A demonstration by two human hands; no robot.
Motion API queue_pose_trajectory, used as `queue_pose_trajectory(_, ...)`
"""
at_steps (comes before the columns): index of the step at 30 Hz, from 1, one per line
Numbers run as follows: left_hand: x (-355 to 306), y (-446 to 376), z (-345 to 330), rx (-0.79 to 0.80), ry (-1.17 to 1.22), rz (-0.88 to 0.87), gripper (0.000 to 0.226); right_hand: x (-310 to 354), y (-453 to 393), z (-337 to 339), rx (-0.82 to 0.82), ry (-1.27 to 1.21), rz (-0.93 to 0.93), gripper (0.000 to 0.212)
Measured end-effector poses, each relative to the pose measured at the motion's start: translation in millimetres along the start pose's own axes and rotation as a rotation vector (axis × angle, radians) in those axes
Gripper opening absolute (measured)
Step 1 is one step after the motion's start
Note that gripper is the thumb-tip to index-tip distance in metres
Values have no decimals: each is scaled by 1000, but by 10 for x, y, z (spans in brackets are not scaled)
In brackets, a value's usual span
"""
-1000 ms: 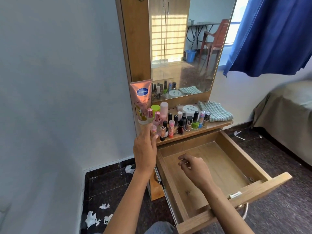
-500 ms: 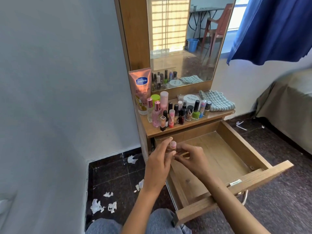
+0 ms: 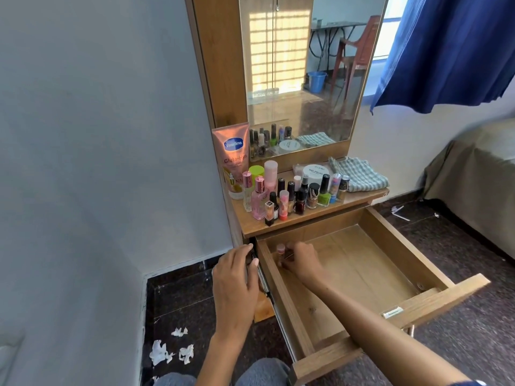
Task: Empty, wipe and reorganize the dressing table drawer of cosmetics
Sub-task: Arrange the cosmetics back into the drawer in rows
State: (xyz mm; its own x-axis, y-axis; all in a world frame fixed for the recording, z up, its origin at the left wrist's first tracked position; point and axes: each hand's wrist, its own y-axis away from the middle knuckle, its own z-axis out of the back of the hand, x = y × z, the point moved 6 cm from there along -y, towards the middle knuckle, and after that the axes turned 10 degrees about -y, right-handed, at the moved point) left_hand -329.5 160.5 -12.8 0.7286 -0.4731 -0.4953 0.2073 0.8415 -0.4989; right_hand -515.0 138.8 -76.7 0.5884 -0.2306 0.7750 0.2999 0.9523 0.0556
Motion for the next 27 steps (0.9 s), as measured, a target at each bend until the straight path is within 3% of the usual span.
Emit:
queue_pose_trajectory(2, -11, -24, -3, -10, -7, -6, 26, 42, -15, -30, 4, 20, 48, 10)
queue_pose_trajectory(8, -148, -217, 27, -51, -65, -45, 35, 43, -44, -67, 22, 67, 71, 17)
queue_pose_trajectory(11, -248, -374, 43, -86, -126, -82, 42, 31, -21, 99, -76, 130, 55, 33)
queue_pose_trajectory(16, -423, -620, 2, -122, -269, -147, 61, 128, 66, 288, -187, 123, 130, 26)
queue_pose_trajectory(22, -484, -805, -49, -153, -351, -188, 40, 204, 109, 377, -265, 38, 204, 17)
queue_pose_trajectory(27, -482, -846, -98, -137, -289, -176, 36, 230, 104, 430, -302, -4, 254, 13)
